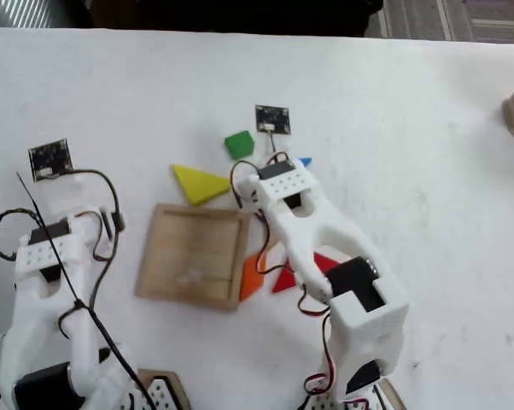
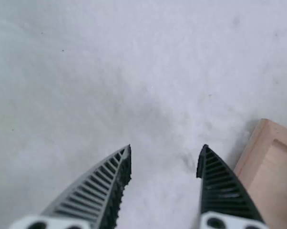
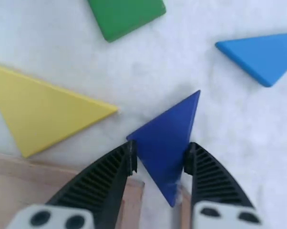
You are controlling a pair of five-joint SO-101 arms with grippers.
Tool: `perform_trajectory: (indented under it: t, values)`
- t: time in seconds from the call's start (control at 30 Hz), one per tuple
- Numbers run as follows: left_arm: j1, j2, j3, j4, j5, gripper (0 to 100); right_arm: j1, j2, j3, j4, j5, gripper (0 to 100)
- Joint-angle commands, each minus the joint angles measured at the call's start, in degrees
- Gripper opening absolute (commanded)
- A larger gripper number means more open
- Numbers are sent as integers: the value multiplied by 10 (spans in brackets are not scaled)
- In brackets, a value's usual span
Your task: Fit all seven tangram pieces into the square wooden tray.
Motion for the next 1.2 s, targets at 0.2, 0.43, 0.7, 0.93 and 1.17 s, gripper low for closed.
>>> perform_trajectory:
  t: [0.2,0.43,0.7,0.93,1.17]
  values:
    - [8,-2,-28,-1,-7,230,49,-29,-44,69,1,173]
    - [17,-2,-28,1,-8,230,100,-44,-46,88,1,173]
    - [17,-3,-28,1,-8,230,119,-57,-47,108,4,176]
    - [14,-4,-29,1,-8,231,121,-135,-43,156,93,176]
    - [13,0,-30,-3,-32,233,114,-130,-30,160,27,177]
